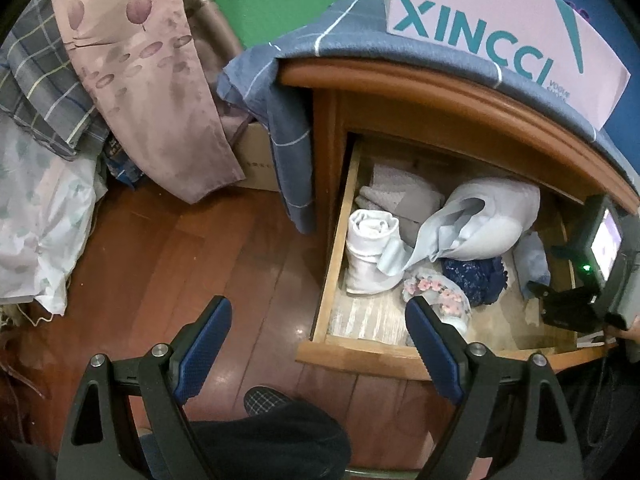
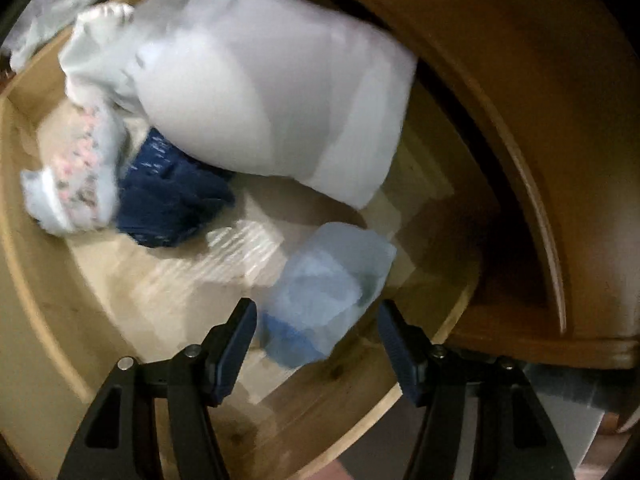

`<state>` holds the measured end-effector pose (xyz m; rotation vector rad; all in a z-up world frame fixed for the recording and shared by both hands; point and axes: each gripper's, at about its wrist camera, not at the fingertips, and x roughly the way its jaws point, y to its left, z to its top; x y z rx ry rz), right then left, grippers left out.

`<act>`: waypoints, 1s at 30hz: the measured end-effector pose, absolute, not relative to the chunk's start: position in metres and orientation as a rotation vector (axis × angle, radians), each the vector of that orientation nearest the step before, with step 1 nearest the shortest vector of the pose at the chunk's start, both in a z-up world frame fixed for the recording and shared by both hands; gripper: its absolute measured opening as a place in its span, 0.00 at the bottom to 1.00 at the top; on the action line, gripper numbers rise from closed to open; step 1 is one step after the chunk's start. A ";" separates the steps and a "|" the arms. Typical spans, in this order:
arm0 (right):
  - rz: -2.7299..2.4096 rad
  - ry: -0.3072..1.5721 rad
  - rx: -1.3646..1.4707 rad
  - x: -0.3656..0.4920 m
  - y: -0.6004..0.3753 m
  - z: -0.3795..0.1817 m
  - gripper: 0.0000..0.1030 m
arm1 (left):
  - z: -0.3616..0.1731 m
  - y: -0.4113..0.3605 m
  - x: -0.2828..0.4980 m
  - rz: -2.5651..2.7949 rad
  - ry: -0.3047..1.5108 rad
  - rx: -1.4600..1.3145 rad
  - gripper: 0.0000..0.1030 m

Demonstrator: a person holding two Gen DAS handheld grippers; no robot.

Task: Take underwear out of drawer
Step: 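Move the right gripper back into the drawer and grasp the light blue sock, then grasp the pink floral lace garment with the left gripper while the right gripper lifts the sock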

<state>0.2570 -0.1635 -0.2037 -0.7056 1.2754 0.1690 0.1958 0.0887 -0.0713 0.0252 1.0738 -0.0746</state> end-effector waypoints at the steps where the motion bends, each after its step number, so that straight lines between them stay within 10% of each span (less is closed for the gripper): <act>1: 0.167 1.279 -0.715 0.260 -0.163 -0.209 0.62 | -0.073 0.087 0.197 -0.079 1.079 0.029 0.84; 12: 0.120 1.314 -0.625 0.290 -0.185 -0.243 0.64 | -0.077 0.075 0.206 -0.101 1.104 0.050 0.84; 30: 0.194 1.361 -0.415 0.263 -0.207 -0.211 0.40 | -0.099 0.029 0.224 -0.252 1.264 0.028 0.87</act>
